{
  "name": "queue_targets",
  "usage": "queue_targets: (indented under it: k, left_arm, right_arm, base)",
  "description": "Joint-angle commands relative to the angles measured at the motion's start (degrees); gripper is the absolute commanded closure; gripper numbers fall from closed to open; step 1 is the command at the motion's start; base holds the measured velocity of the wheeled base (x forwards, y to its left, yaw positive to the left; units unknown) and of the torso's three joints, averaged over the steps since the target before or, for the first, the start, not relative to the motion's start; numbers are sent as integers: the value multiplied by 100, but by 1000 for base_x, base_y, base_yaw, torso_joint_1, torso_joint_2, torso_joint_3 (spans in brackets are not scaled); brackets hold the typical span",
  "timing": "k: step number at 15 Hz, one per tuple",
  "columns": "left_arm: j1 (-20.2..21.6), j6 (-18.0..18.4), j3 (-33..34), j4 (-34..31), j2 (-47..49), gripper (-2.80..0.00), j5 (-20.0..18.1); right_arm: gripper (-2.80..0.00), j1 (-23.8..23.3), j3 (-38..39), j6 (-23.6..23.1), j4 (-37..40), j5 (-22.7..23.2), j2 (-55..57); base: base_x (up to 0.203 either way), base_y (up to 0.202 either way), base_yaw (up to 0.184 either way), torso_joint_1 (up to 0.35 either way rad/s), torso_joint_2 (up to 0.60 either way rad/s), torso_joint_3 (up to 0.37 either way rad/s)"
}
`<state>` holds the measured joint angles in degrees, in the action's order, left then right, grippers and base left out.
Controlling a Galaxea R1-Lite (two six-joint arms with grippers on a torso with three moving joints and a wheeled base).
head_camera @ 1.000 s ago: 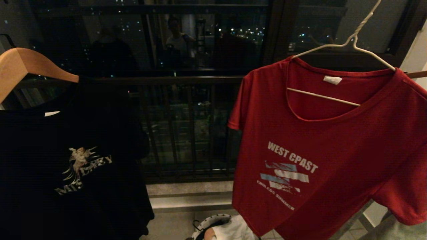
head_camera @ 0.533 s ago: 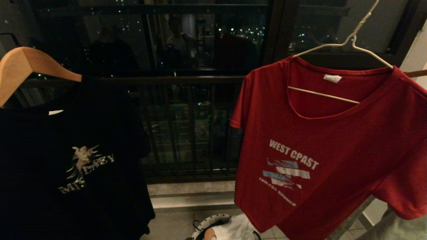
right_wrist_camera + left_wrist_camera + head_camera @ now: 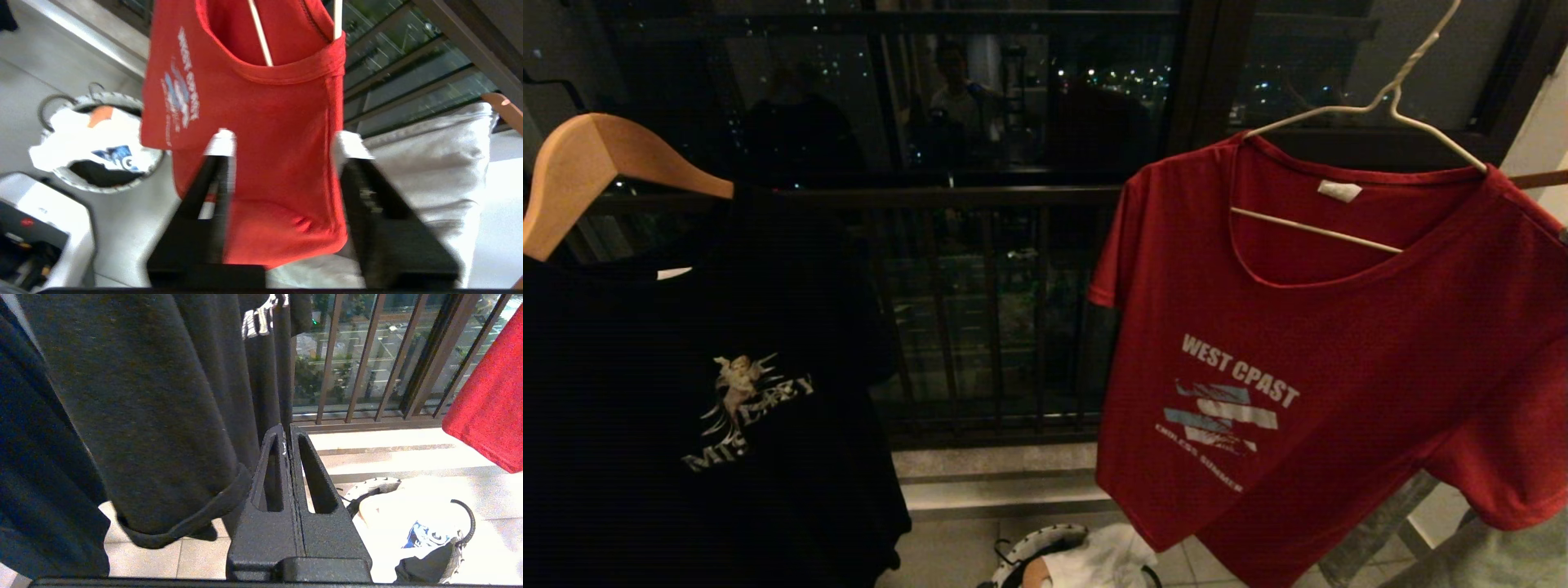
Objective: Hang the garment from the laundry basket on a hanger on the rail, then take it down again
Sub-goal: Take the clothes off the clothes rack
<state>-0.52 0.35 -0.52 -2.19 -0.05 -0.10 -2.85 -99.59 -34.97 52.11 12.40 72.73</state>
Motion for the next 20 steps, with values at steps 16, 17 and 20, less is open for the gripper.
queue_targets:
  k: [16,17,20]
  left_arm:
    - [0,0,0,0,-8,0,1]
    - [0,0,0,5,-6,0,1]
    - [0,0,0,0,-5,0,1]
  right_arm:
    - [-280,-515,-737,-572,585,289,1138]
    - [-280,-515,-730,-584,642,308,1129]
    - [-280,-507,-711,-671,865,349,1120]
  base:
    - [0,0,0,0,0,0]
    - [0,0,0,0,0,0]
    - [0,0,0,0,0,0]
